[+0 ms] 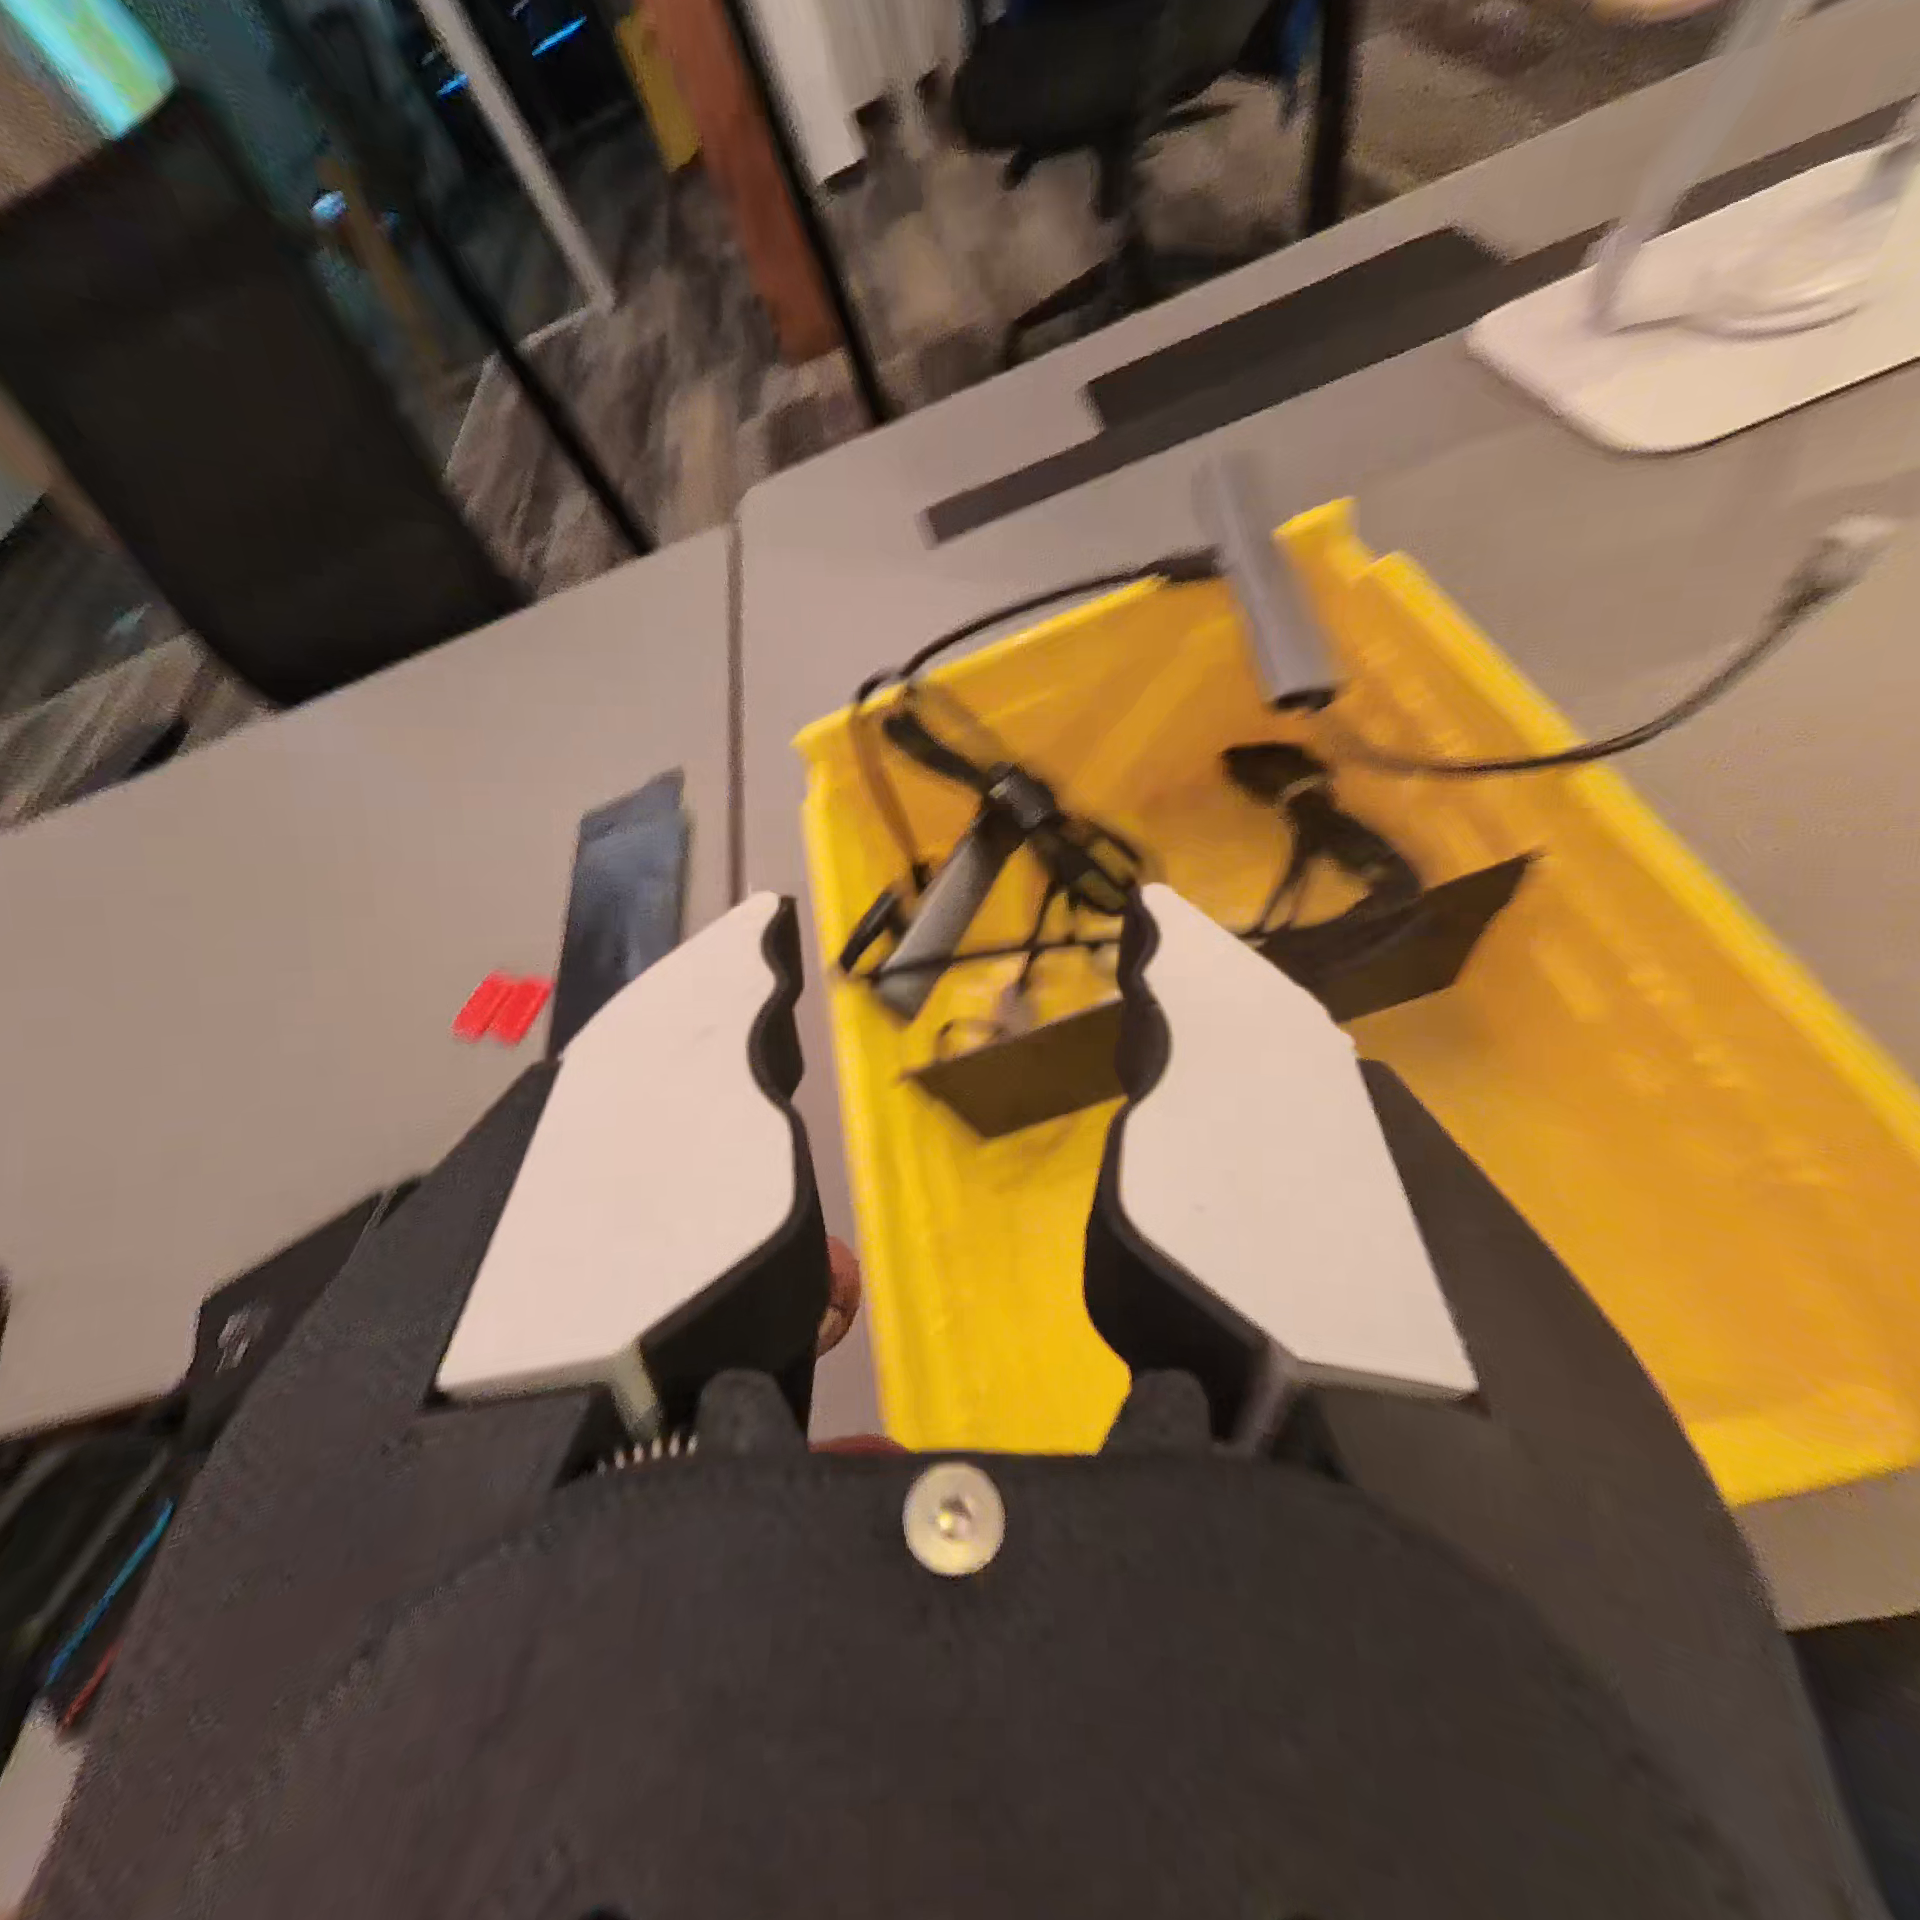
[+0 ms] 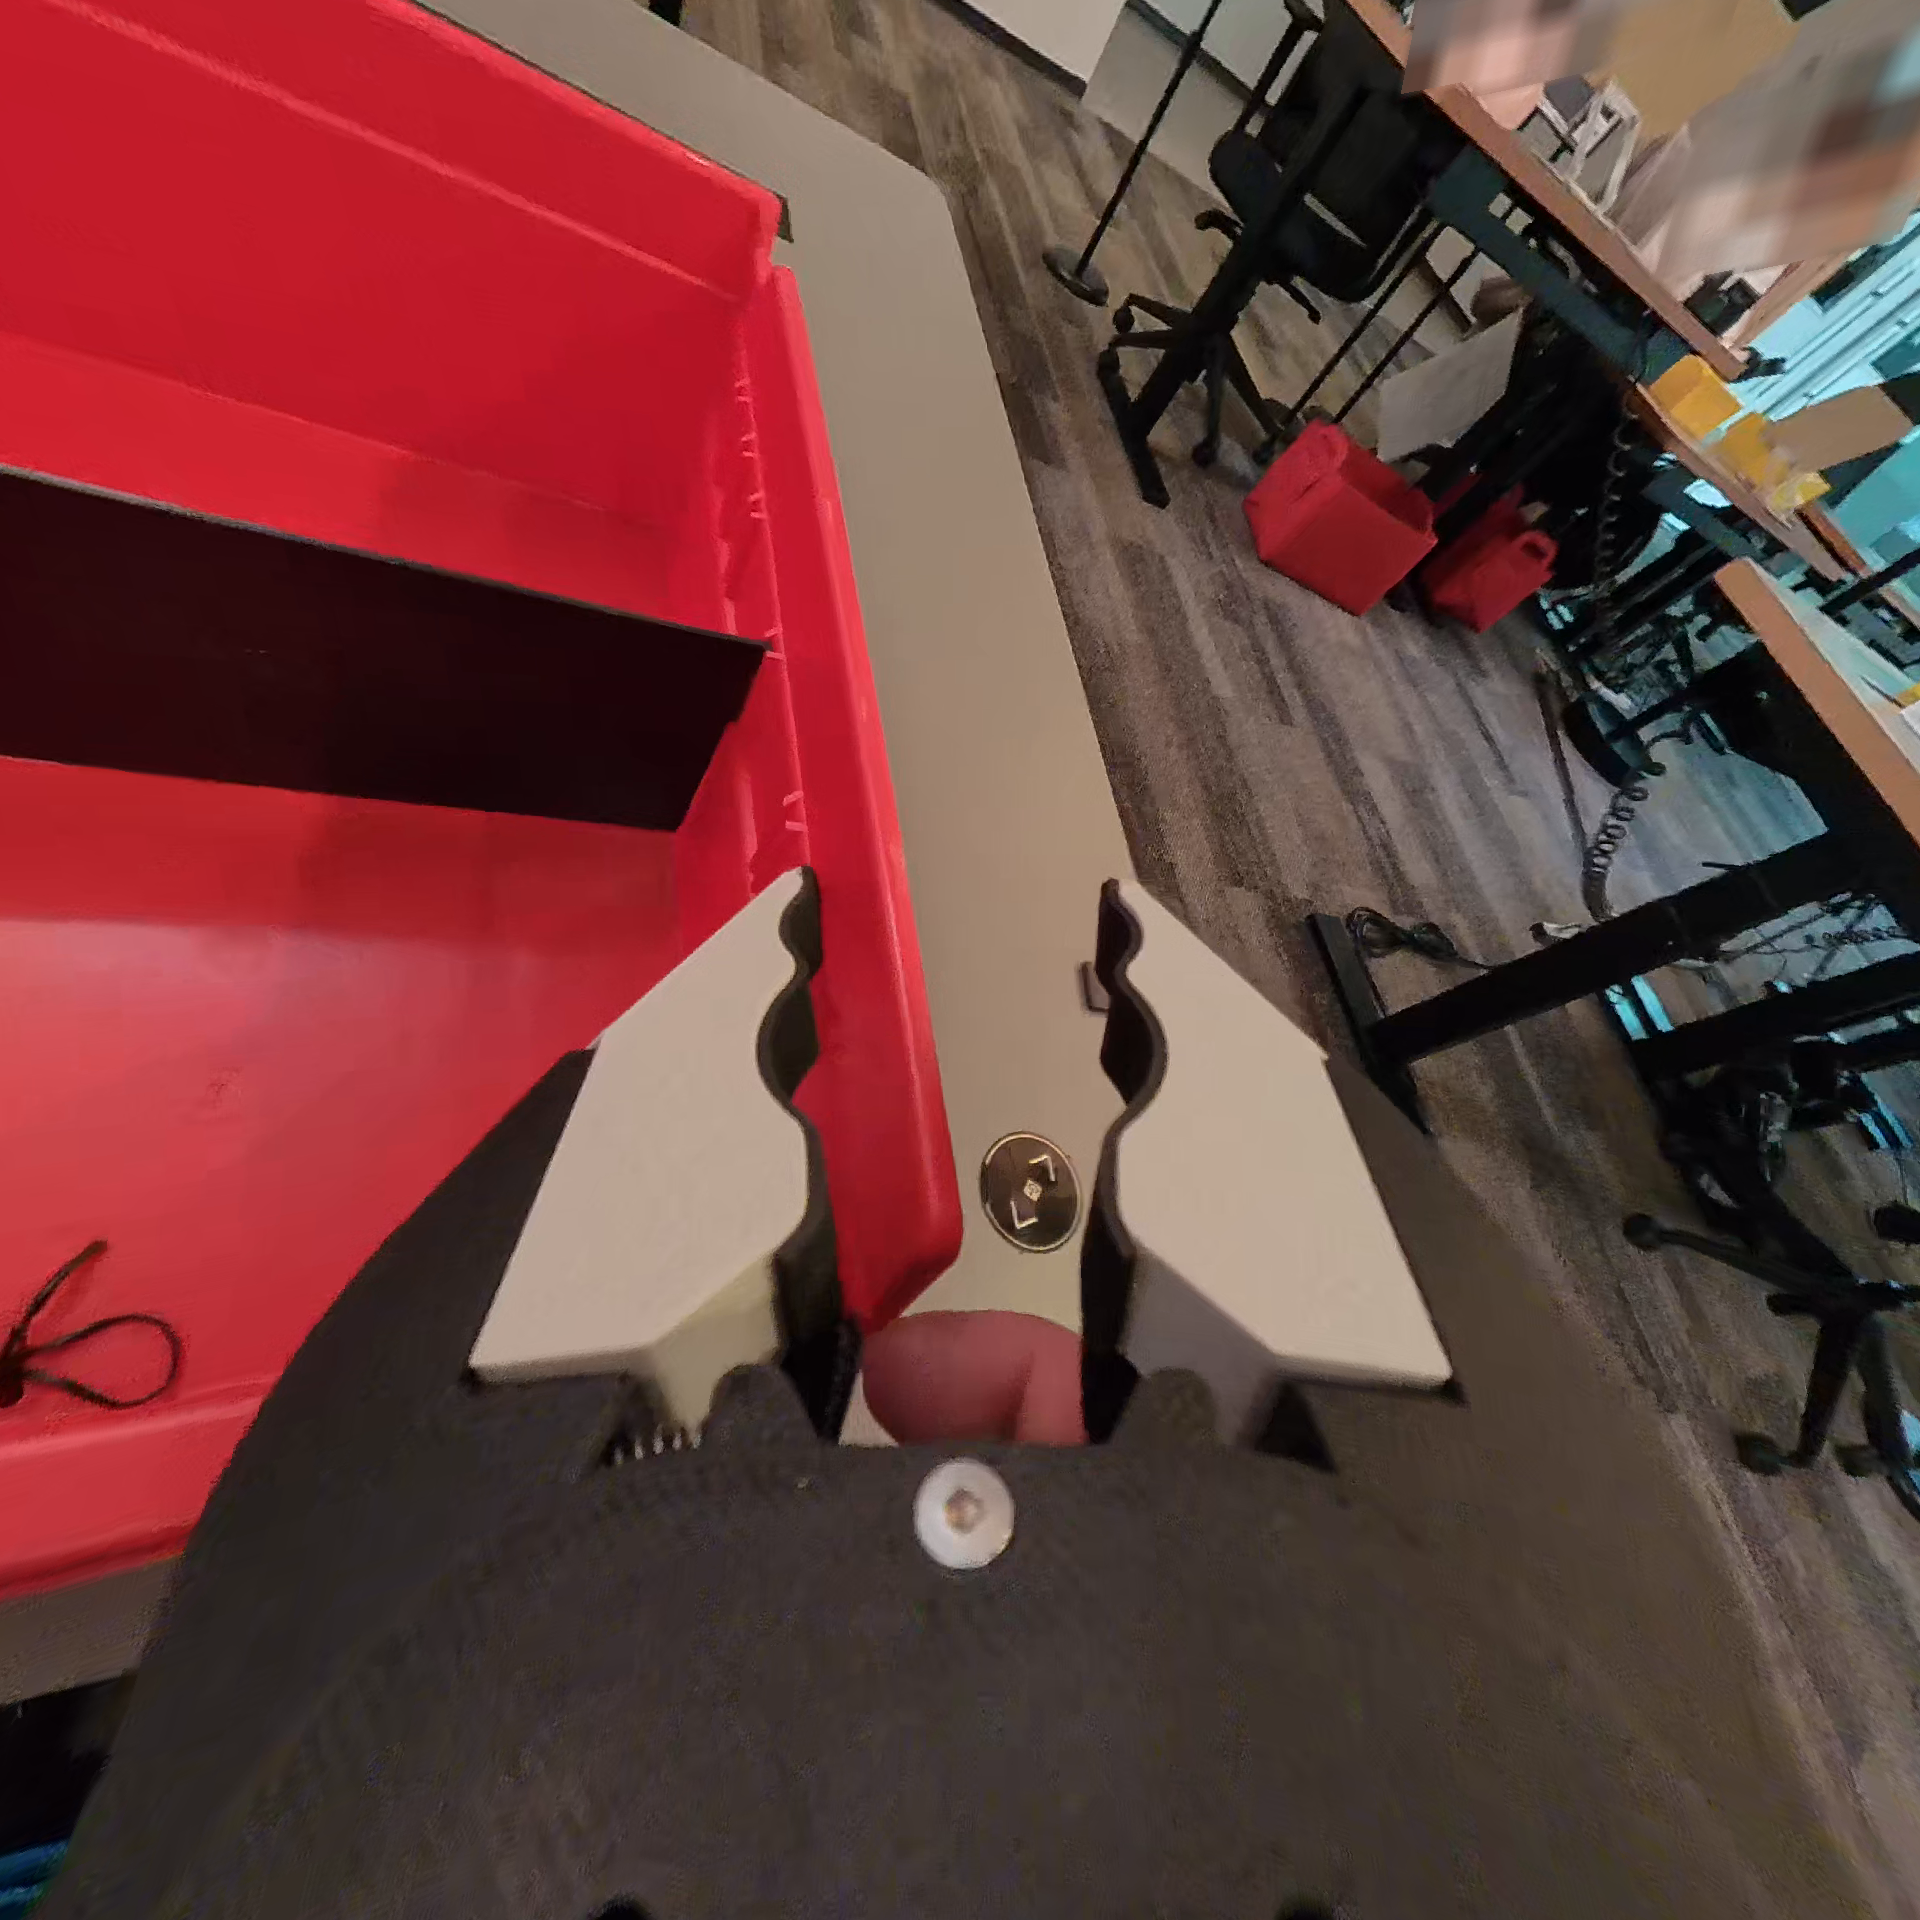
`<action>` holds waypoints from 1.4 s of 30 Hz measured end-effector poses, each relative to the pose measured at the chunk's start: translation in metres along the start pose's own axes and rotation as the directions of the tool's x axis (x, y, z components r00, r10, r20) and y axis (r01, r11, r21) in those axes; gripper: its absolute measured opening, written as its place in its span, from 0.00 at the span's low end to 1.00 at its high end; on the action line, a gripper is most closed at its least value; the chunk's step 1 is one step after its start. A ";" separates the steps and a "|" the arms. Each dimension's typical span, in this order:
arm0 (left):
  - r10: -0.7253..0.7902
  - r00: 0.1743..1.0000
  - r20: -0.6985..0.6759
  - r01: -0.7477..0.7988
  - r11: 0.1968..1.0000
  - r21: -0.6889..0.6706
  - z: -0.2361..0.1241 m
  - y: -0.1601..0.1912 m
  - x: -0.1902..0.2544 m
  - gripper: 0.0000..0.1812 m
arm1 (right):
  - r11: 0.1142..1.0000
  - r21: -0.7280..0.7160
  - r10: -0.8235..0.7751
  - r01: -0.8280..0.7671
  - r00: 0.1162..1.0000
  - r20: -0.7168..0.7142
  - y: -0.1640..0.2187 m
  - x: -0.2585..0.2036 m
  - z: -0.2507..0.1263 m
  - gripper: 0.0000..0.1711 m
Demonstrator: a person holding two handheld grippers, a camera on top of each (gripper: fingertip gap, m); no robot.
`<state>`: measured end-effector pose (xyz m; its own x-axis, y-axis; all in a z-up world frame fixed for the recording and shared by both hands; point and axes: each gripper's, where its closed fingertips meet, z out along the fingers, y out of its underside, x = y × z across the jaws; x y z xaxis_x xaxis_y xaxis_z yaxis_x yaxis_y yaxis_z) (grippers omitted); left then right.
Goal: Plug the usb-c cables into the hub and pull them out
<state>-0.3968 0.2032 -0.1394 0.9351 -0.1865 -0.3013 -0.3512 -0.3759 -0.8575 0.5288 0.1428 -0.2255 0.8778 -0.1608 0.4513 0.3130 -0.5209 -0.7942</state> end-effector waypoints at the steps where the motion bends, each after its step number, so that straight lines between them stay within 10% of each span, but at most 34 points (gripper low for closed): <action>1: 0.029 0.998 -0.047 -0.028 0.999 0.021 0.003 -0.017 0.019 0.32 | 1.000 -0.001 -0.004 0.004 1.000 -0.022 -0.002 0.002 -0.001 0.33; 8: 0.152 0.963 -0.220 -0.190 0.969 -0.159 0.083 -0.040 0.101 0.35 | 0.989 0.119 -0.069 0.090 0.983 -0.171 -0.037 0.012 -0.031 0.33; 18: 0.065 0.951 -0.302 -0.223 0.822 -0.524 0.154 0.011 0.104 0.16 | 0.942 0.303 -0.094 0.142 0.982 -0.166 -0.077 -0.006 -0.062 0.25; 42: 0.412 0.908 -0.080 -0.409 0.911 0.056 0.045 -0.163 0.063 0.13 | 0.727 0.631 -0.239 0.272 0.961 -0.139 -0.199 -0.087 -0.154 0.23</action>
<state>-0.2787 0.2937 -0.0375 0.7001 -0.3967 -0.5938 -0.6997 -0.2153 -0.6812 0.3340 0.1310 -0.0438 0.7185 -0.1463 0.6800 0.6948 0.1066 -0.7113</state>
